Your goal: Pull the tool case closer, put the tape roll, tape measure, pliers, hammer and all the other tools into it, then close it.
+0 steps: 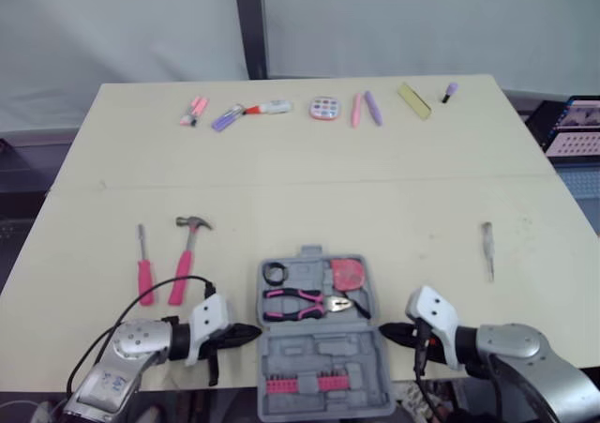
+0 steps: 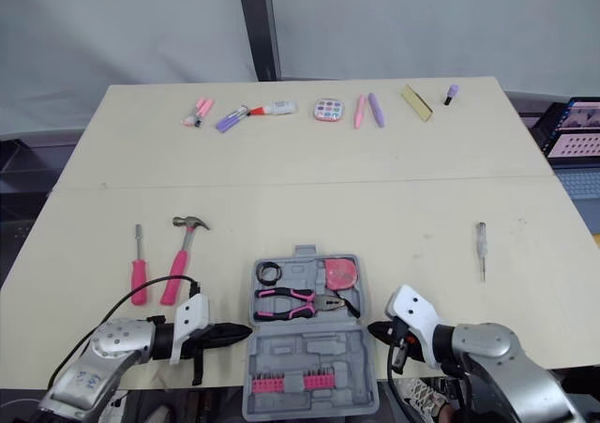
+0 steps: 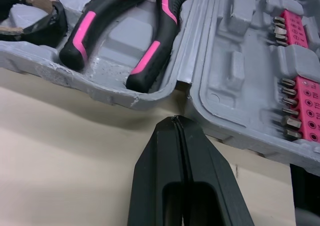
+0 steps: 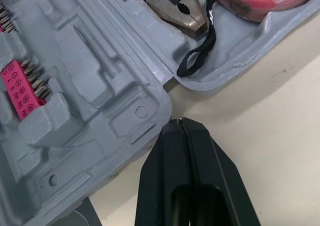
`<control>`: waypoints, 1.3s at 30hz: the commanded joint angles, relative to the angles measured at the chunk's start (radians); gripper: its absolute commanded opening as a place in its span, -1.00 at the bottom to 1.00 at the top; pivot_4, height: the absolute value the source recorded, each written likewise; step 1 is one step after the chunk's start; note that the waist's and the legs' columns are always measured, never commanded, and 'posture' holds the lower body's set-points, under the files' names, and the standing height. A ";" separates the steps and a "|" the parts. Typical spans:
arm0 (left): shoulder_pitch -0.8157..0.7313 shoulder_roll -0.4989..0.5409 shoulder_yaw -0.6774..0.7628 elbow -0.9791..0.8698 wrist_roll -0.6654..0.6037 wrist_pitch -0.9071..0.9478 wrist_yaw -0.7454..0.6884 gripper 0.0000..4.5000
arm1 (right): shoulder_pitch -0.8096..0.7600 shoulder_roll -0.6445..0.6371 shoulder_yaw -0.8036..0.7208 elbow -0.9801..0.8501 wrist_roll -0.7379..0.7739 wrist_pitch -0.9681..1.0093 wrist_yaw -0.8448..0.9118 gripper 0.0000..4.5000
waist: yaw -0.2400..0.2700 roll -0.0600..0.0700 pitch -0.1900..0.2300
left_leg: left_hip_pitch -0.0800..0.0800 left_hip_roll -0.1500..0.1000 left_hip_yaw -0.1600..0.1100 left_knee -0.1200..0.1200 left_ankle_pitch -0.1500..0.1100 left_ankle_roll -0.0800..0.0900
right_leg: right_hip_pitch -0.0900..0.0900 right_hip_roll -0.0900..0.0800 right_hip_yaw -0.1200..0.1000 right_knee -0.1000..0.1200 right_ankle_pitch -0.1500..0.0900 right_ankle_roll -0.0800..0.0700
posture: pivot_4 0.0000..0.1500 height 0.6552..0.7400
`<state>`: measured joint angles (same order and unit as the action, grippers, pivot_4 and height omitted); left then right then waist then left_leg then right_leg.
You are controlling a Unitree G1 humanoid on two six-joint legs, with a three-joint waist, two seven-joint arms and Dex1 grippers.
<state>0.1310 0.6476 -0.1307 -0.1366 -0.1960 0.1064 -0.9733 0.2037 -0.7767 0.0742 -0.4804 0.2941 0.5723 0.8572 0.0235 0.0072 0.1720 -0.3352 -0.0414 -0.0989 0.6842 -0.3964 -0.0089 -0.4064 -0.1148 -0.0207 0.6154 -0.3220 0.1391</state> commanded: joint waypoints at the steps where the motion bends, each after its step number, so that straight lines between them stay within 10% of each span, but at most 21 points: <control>1: -0.002 -0.010 -0.014 -0.015 0.006 -0.005 0.010 -0.99 | -0.012 0.007 0.012 -0.021 0.004 0.007 -0.009 -0.99 | 0.000 0.000 0.000 | 0.000 0.000 0.000 0.000 0.000 0.000 | 0.000 0.000 0.000 0.000 0.000 0.000 | 1.00 1.00; 39: -0.109 -0.095 -0.031 0.051 0.045 0.021 0.089 -0.99 | -0.123 0.098 0.063 0.069 -0.081 -0.008 -0.062 -0.99 | 0.000 0.000 0.000 | 0.000 -0.001 0.001 0.002 0.000 0.000 | -0.002 0.000 0.001 0.006 0.000 0.000 | 1.00 1.00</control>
<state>0.0285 0.5620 -0.1594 -0.0876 -0.1503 0.1487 -0.8876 0.0874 -0.6916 0.1253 -0.4064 0.2120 0.5861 0.8046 0.0231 0.0068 0.1716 -0.3352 -0.0424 -0.0982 0.6860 -0.3963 -0.0089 -0.4085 -0.1149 -0.0199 0.6213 -0.3221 0.1391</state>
